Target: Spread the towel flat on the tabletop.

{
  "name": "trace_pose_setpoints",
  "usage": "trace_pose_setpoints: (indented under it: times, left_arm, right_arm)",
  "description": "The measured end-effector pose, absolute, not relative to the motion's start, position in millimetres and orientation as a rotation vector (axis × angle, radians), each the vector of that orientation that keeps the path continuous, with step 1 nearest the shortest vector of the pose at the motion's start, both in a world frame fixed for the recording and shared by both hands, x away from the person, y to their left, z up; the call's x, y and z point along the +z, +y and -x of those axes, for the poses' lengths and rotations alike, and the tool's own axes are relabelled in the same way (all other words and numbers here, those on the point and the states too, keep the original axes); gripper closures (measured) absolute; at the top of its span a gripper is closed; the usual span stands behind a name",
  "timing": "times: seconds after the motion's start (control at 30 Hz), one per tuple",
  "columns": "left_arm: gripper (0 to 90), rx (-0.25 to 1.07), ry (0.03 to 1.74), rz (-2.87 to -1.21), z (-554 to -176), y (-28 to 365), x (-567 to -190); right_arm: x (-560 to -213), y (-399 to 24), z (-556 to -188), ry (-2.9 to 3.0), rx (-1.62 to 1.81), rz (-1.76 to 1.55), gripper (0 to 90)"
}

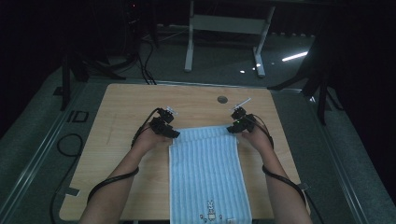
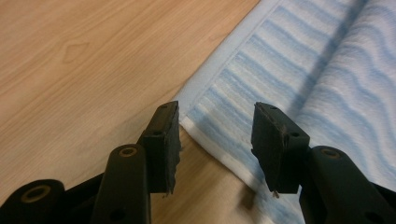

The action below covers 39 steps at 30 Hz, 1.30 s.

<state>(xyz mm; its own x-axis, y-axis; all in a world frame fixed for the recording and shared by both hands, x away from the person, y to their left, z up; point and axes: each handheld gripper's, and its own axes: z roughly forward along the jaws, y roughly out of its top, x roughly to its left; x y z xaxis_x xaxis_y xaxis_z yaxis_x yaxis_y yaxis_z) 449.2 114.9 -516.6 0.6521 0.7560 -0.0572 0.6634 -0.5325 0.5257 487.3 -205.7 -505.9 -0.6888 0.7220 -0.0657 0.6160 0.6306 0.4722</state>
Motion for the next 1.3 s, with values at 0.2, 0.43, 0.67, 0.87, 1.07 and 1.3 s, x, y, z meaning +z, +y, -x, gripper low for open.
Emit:
trace_pose_setpoints:
  times: [0.2, 0.43, 0.67, 0.87, 1.07, 1.3]
  left_arm:
    - [47.9, 0.271, 1.135, -2.407, -452, 111, -529]
    - [44.6, 0.271, 1.111, -2.422, -450, 102, -534]
    - [86.2, 0.229, 1.055, -2.422, -450, 92, -521]
    - [86.4, 0.348, 1.042, -2.344, -460, 92, -478]
    - [59.8, 0.508, 1.151, -2.278, -477, 94, -444]
    - [50.3, 0.373, 1.077, -2.298, -465, 97, -456]
  right_arm:
    - [-519, -199, -490, 2.652, 0.553, -1.097, 47.4]
    - [-526, -199, -486, 2.679, 0.573, -1.087, 65.5]
    - [-519, -200, -484, 2.685, 0.602, -1.097, 87.5]
    - [-488, -210, -491, 2.598, 0.687, -1.131, 88.2]
    - [-448, -217, -509, 2.448, 0.78, -1.198, 68.3]
    - [-444, -216, -500, 2.487, 0.776, -1.159, 60.2]
